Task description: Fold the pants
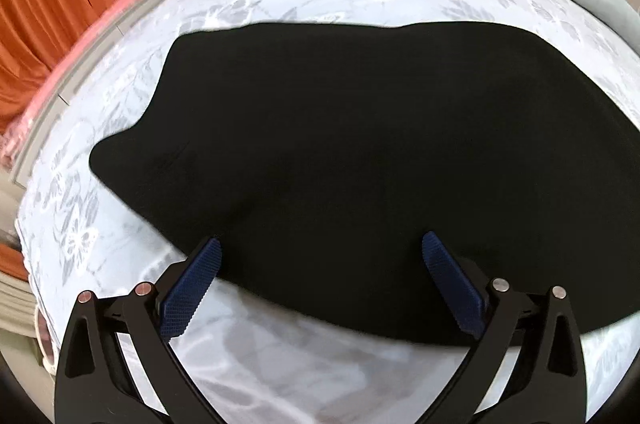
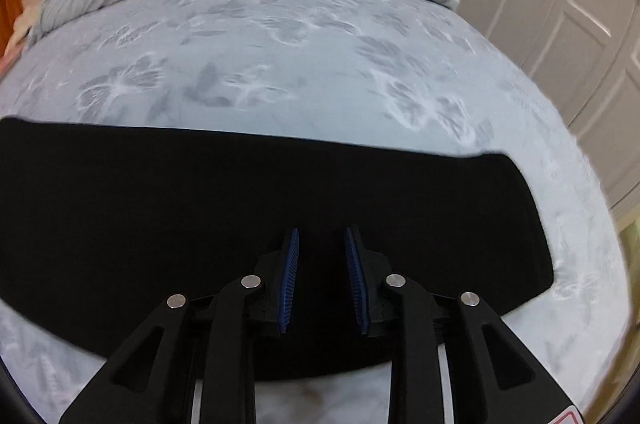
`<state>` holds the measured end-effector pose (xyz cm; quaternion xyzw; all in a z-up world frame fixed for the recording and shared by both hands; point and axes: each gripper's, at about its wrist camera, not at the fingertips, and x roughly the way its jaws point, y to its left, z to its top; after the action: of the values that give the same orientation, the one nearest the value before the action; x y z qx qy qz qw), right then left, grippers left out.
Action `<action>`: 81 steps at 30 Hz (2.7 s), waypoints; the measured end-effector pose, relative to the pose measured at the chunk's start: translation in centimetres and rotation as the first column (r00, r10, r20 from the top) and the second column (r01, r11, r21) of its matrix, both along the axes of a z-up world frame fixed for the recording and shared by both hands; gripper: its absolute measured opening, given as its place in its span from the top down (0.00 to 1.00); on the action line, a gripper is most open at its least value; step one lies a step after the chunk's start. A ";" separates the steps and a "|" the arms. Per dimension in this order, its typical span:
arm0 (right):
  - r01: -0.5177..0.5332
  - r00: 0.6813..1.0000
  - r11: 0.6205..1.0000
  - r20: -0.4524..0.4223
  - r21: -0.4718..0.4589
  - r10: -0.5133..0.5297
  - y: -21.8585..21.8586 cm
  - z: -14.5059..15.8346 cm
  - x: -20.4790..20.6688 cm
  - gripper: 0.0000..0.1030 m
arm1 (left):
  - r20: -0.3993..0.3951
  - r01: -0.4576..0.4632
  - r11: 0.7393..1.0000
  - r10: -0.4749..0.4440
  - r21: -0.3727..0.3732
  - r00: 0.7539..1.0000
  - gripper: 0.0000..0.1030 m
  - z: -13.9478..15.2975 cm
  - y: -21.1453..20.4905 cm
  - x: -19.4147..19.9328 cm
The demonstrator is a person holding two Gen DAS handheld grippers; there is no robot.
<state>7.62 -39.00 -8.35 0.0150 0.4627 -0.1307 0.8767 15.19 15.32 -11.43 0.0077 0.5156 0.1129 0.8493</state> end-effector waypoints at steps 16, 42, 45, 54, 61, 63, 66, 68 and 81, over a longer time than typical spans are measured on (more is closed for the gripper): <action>-0.167 0.978 0.948 0.166 0.270 0.124 13.9 3.2 -2.3 0.63 | 0.108 -0.112 0.984 0.127 -0.141 0.986 0.05 3.0 6.7 -2.4; -0.572 0.805 0.778 -0.005 0.260 0.594 28.4 -0.9 1.5 0.65 | 0.076 -0.019 0.996 0.013 0.083 0.997 0.05 1.6 -4.4 0.7; -0.521 0.851 0.807 0.104 0.278 0.514 25.2 1.5 2.6 0.71 | 0.029 -0.021 0.996 0.018 0.087 0.999 0.04 0.1 -4.8 0.9; -0.167 0.986 0.885 0.075 0.434 0.150 13.9 -2.2 10.0 0.98 | 0.053 0.029 0.991 -0.036 0.133 0.998 0.04 -0.1 -4.7 0.3; -0.167 0.985 0.933 0.094 0.320 0.144 11.1 -1.7 9.2 0.77 | 0.088 0.049 0.994 -0.058 0.102 0.994 0.05 0.9 -4.3 -0.1; -0.098 0.982 0.956 0.183 0.278 0.048 7.6 0.8 6.7 0.72 | 0.142 0.065 0.995 -0.076 0.078 0.987 0.05 2.0 -4.7 -0.9; 0.064 0.953 0.964 0.271 0.258 -0.136 1.0 3.0 1.2 0.55 | 0.211 0.078 0.995 -0.091 0.066 0.973 0.05 3.4 -5.6 -1.7; 0.196 0.930 0.942 0.254 0.271 -0.267 -3.9 2.7 -1.5 0.55 | 0.249 0.082 0.994 -0.097 0.069 0.964 0.05 4.0 -6.5 -2.2; 0.493 0.830 0.839 0.165 0.232 -0.533 -18.5 -0.2 -8.2 0.85 | 0.268 0.194 0.981 -0.192 0.020 0.944 0.05 2.6 -14.5 -1.5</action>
<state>-0.58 -57.51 -8.50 0.2326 0.3501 -0.3173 0.8501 13.67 0.84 -8.84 0.0401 0.3929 0.0276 0.9183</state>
